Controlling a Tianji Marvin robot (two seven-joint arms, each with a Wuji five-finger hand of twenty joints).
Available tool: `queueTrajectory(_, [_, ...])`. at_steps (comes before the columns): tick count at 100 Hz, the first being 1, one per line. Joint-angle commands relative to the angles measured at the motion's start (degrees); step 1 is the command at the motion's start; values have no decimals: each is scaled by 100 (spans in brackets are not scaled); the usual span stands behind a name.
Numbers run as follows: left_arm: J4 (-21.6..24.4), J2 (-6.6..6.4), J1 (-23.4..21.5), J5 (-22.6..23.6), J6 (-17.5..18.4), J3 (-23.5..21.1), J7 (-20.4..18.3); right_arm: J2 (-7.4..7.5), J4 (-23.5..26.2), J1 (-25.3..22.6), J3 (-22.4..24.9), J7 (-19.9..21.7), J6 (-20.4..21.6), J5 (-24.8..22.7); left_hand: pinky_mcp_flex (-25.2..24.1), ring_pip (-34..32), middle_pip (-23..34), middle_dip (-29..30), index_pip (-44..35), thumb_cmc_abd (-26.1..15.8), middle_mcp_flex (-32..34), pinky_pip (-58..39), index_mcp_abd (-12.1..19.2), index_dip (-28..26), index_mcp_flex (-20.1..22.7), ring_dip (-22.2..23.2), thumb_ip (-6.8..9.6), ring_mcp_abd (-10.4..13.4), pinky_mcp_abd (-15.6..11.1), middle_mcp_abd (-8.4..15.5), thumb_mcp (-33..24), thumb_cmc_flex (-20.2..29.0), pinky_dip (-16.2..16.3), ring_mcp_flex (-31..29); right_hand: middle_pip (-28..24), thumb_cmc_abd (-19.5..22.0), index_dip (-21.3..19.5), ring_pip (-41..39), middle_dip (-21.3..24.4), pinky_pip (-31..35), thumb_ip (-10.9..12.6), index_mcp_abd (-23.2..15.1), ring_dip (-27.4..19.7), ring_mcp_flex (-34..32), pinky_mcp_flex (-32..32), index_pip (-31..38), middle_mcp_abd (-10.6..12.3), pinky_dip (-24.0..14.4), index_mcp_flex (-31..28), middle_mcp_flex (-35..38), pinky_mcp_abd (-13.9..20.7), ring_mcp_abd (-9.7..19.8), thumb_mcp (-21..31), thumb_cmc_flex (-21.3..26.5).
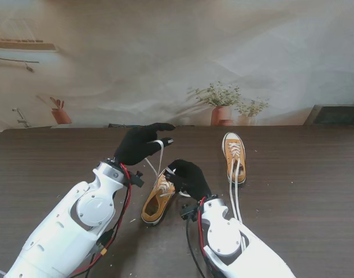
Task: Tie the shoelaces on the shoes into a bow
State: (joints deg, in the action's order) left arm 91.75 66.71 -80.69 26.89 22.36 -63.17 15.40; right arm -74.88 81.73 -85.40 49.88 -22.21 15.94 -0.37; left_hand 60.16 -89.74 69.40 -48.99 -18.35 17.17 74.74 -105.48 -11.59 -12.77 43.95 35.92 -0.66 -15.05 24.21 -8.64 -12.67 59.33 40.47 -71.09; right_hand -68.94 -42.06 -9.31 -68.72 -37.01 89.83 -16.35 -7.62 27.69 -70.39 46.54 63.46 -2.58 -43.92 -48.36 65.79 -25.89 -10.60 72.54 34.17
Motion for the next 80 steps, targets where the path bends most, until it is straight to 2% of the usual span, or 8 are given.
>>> queueTrajectory(1, [49, 94, 152, 29, -22, 63, -67, 18, 5, 7, 10, 86, 11, -21, 241, -267, -1, -37, -36, -228, 144, -1450, 251, -98, 79, 86, -65, 202, -1379, -14, 227, 159, -7, -171, 23, 60, 108, -75, -90, 135, -110, -7, -33, -247, 68, -127, 105, 11, -199, 201, -71, -50, -141, 150])
queueTrajectory(47, [-254, 254, 976, -227, -142, 878, -55, 117, -98, 77, -113, 558, 238, 104, 220, -181, -48, -23, -164, -279, 110, -1388, 341, -136, 42, 44, -41, 284, -1398, 146, 335, 124, -169, -171, 35, 201, 330, -40, -231, 63, -67, -310, 0, -93, -101, -281, 188, 25, -117, 87, -1, -14, -304, 324])
queueTrajectory(55, [-299, 253, 1082, -242, -252, 996, -150, 125, -117, 80, -135, 613, 303, 144, 186, 57, -121, -15, -157, -322, 36, -1137, 347, -112, -29, -46, -23, 317, -1174, 250, 368, 61, -414, -178, 31, 208, 326, -44, -246, 56, -62, -347, 9, -66, -141, -267, 183, 22, -129, 79, 23, -7, -318, 331])
queueTrajectory(66, [-397, 254, 1209, -243, -361, 1151, -259, 139, -134, 80, -157, 658, 378, 134, 170, 173, -146, -22, -146, -323, -28, -1012, 347, -113, -80, -82, -3, 355, -1088, 322, 351, -45, -537, -176, 36, 219, 321, -51, -257, 66, -56, -388, 18, -53, -150, -258, 200, 14, -139, 68, 35, -1, -328, 339])
queueTrajectory(68, [-416, 252, 1227, -249, -367, 1175, -283, 140, -135, 80, -161, 665, 393, 134, 167, 215, -148, -23, -143, -321, -32, -989, 345, -112, -88, -92, -2, 191, -1063, 326, 338, -65, -562, -171, 34, 223, 321, -52, -260, 66, -56, -388, 19, -51, -151, -258, 199, 13, -138, 70, 36, 0, -331, 338])
queueTrajectory(73, [-475, 261, 1270, -249, -369, 1241, -289, 141, -139, 79, -168, 664, 434, 126, 161, 232, -155, -23, -141, -315, -46, -964, 349, -112, -98, -94, -1, 140, -1038, 332, 324, -86, -586, -170, 35, 227, 319, -53, -264, 67, -55, -403, 21, -50, -151, -258, 197, 12, -138, 69, 37, 1, -337, 341])
queueTrajectory(79, [-484, 251, 1287, -256, -401, 1290, -362, 147, -129, 74, -171, 673, 456, 119, 148, 356, -199, -28, -109, -309, -137, -854, 347, -102, -153, -109, 0, 141, -890, 362, 172, -284, -731, -167, 36, 236, 312, -52, -269, 66, -54, -432, 23, -42, -156, -252, 195, 11, -141, 63, 40, 11, -345, 340])
queueTrajectory(80, [-483, 248, 1288, -256, -404, 1297, -376, 147, -128, 73, -171, 674, 459, 119, 145, 396, -206, -29, -102, -305, -156, -837, 343, -99, -164, -122, -2, 256, -884, 370, 142, -330, -754, -174, 37, 237, 310, -52, -269, 65, -54, -434, 24, -41, -158, -250, 198, 11, -143, 61, 41, 11, -347, 340])
